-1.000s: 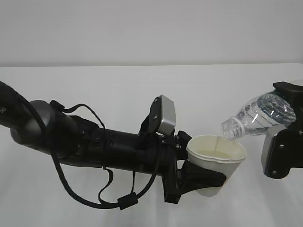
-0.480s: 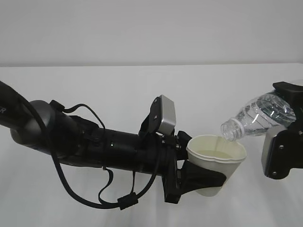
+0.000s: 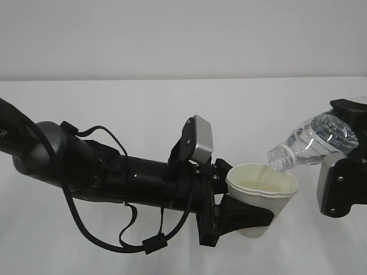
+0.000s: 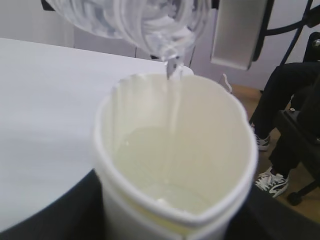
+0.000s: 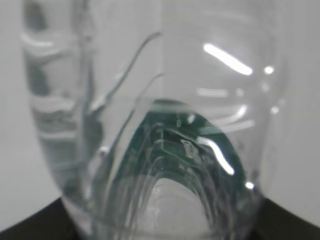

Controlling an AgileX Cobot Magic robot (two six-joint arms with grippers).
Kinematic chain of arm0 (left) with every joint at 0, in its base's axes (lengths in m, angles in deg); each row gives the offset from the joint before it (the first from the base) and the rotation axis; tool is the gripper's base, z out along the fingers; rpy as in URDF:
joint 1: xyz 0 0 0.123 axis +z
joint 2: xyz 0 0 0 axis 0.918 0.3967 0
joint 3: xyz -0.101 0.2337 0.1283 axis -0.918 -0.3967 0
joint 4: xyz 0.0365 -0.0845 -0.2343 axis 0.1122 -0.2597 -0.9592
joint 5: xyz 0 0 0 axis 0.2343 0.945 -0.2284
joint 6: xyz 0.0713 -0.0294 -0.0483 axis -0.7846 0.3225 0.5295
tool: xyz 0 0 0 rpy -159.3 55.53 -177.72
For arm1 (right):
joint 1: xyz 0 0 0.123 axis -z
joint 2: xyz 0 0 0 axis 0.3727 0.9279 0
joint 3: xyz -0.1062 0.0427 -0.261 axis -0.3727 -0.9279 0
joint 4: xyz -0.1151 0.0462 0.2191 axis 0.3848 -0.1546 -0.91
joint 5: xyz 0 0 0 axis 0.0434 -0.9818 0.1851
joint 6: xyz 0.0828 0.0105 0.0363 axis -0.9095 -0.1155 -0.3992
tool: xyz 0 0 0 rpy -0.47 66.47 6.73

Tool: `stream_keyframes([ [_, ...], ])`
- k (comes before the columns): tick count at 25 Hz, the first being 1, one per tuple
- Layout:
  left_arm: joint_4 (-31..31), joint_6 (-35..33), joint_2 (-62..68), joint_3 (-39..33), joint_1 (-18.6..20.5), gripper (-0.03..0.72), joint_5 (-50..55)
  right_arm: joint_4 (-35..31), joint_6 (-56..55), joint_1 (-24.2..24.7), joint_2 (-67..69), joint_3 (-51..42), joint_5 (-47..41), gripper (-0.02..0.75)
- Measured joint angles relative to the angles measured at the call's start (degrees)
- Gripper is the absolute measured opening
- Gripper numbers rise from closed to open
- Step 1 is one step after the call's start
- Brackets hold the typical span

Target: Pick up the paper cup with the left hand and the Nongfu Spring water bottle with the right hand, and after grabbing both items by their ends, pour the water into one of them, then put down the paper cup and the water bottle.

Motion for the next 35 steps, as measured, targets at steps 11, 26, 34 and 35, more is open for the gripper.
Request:
stream_keyframes([
  [11,0.00,0.00,0.00,0.00,0.00,0.426,0.00,0.23,0.10,0.00,0.00,0.00,0.00,0.402],
  [26,0.04,0.00,0.00,0.00,0.00,0.426,0.02,0.90,0.10,0.00,0.00,0.00,0.00,0.402],
  [34,0.04,0.00,0.00,0.00,0.00,0.426,0.12,0.90,0.10,0.00,0.00,0.00,0.00,0.402],
  [35,0.04,0.00,0.00,0.00,0.00,0.426,0.12,0.90,0.10,0.00,0.00,0.00,0.00,0.402],
])
